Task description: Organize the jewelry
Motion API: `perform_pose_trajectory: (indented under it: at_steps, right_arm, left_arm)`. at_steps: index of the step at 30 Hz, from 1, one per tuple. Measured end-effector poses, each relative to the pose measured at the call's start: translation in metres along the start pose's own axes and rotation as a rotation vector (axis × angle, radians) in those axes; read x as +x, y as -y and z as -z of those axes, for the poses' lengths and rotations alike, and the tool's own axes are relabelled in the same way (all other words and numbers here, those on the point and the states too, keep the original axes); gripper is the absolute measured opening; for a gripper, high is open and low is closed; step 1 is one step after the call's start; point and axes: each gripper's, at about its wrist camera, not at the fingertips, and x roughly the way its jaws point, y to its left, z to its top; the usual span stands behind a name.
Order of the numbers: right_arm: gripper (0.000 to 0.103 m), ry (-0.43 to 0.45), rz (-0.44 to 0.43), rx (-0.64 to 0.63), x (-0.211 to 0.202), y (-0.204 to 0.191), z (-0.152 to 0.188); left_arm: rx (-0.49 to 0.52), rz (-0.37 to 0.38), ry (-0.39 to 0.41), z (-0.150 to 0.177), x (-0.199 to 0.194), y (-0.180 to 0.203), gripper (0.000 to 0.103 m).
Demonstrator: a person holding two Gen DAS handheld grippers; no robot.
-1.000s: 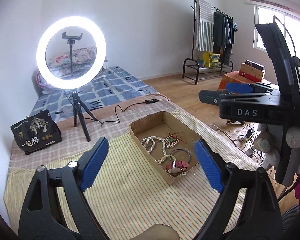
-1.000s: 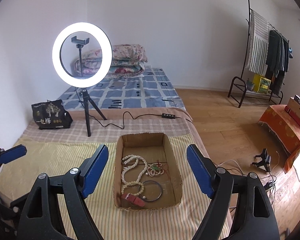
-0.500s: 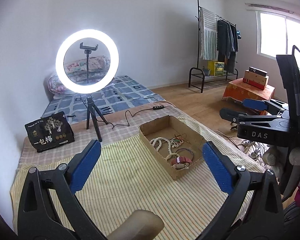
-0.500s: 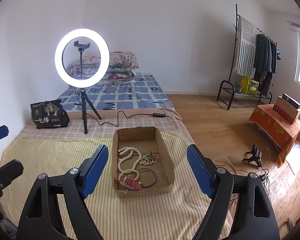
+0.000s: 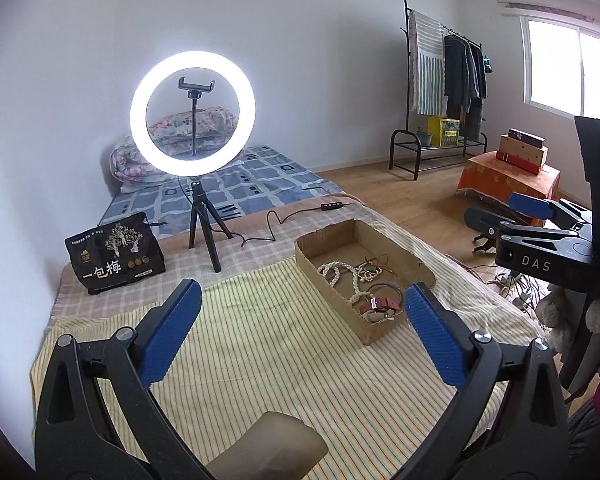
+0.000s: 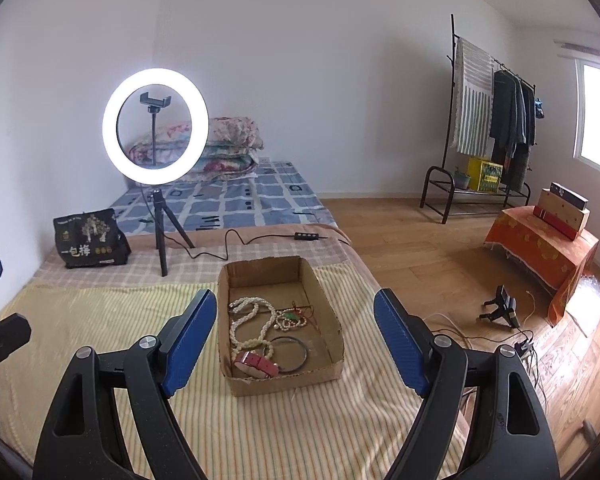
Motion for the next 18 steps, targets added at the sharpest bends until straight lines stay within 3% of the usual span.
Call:
perform_pose_trajectory:
  at_steps: [18]
  right_arm:
    - [0.081, -0.001, -0.002, 0.002, 0.0004, -0.0064, 0.0039]
  left_arm:
    - [-0.011, -0.012, -0.011, 0.0061, -0.0009, -0.0061, 0.103]
